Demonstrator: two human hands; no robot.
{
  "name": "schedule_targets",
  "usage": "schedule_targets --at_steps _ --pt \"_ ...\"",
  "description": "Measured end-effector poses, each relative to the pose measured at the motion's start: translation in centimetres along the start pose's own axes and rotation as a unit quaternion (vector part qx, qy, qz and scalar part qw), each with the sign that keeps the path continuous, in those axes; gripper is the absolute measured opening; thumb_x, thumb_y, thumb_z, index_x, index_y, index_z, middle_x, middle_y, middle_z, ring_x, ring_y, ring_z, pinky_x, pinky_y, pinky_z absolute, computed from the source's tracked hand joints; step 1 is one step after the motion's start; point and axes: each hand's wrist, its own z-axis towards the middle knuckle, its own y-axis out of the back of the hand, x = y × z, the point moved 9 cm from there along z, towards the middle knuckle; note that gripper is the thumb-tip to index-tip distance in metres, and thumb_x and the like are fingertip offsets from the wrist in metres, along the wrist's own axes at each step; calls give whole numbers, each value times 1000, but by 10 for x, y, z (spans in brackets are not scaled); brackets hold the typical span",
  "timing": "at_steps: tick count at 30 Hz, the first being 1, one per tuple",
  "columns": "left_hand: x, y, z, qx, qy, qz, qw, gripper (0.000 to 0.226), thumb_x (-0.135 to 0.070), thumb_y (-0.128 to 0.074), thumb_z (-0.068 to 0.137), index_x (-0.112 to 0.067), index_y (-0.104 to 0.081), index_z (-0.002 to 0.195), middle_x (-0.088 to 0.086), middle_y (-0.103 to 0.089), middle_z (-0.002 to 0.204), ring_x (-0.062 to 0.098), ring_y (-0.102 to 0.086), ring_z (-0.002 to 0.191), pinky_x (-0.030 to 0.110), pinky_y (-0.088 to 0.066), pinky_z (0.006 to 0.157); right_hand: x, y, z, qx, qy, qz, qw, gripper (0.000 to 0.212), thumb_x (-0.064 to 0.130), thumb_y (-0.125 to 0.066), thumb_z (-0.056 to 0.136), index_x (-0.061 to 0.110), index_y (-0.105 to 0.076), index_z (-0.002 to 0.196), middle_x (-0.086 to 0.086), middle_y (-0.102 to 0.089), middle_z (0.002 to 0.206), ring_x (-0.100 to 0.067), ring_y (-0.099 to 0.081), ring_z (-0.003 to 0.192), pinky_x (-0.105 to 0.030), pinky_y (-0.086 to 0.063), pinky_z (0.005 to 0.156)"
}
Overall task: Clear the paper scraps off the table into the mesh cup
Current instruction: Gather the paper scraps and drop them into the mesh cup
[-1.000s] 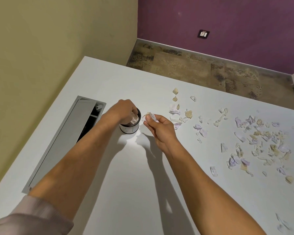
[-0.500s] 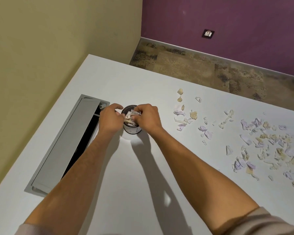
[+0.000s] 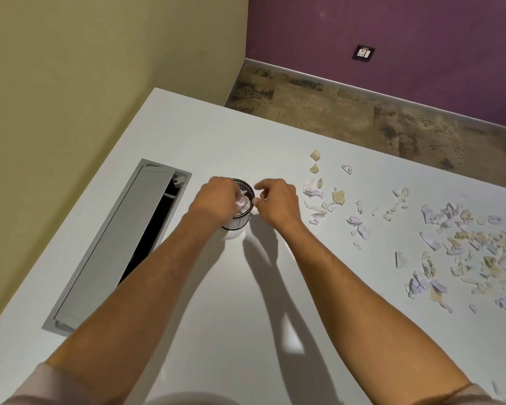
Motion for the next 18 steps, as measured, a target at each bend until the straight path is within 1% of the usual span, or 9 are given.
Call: schedule_targets --at_steps 1,4,5,7,11,13,15,17,18 --pt "-3 -6 5 17 0 32 999 19 -18 -68 86 -13 -72 104 14 -66 109 34 -62 102 39 -52 87 -7 -5 -1 13 -20 28 999 26 13 -66 86 18 -69 111 -5 -73 91 -21 -68 92 -24 -50 84" --pt "-5 -21 18 44 -2 88 995 21 -14 -61 89 -7 -67 107 17 -61 110 36 -62 101 37 -52 82 -19 -10 -2 24 -65 126 990 30 0 -56 87 13 -69 111 1 -69 67 -17 -72 64 -20 -55 60" --pt "-6 -25 22 48 -5 98 994 20 -12 -58 89 -6 -65 107 17 -61 110 36 -62 101 35 -48 78 -20 -11 -2 27 -71 151 986 33 -4 -52 86 11 -68 110 2 -68 64 -17 -72 59 -20 -56 57" --pt "-9 -33 29 58 -17 113 992 19 -8 -54 90 -7 -65 105 15 -64 109 33 -63 100 33 -45 74 -20 -12 -1 33 -69 176 981 37 -7 -49 84 10 -68 110 -1 -69 63 -18 -71 57 -25 -59 61" --pt "-13 -48 40 93 -34 143 985 22 -3 -51 88 -9 -66 102 9 -70 101 28 -66 93 32 -48 72 -20 -14 1 35 -56 187 980 37 -6 -49 81 9 -69 108 -9 -72 68 -19 -72 60 -33 -61 71" --pt "-13 -50 43 102 -37 150 983 20 -4 -50 88 -11 -66 99 9 -69 100 27 -65 89 30 -46 70 -19 -14 1 29 -50 178 982 38 -5 -46 78 9 -69 105 -8 -71 65 -18 -71 56 -24 -59 65" --pt "-16 -51 43 114 -46 160 979 19 -4 -50 89 -12 -64 97 9 -69 101 27 -63 87 30 -45 70 -19 -14 2 27 -53 165 984 40 -5 -44 76 12 -69 102 -5 -70 59 -16 -70 53 -13 -53 53" --pt "-17 -52 40 130 -54 165 976 16 -3 -49 89 -14 -60 92 10 -69 101 28 -63 88 32 -47 73 -19 -13 2 32 -58 165 984 40 -5 -44 76 14 -68 101 -4 -68 55 -18 -70 53 -11 -49 47" --pt "-18 -51 39 138 -54 160 976 15 -3 -48 89 -15 -57 88 10 -69 101 28 -62 85 32 -47 73 -19 -13 2 36 -61 169 983 38 -5 -45 77 12 -68 101 -5 -69 57 -20 -70 54 -14 -52 49"
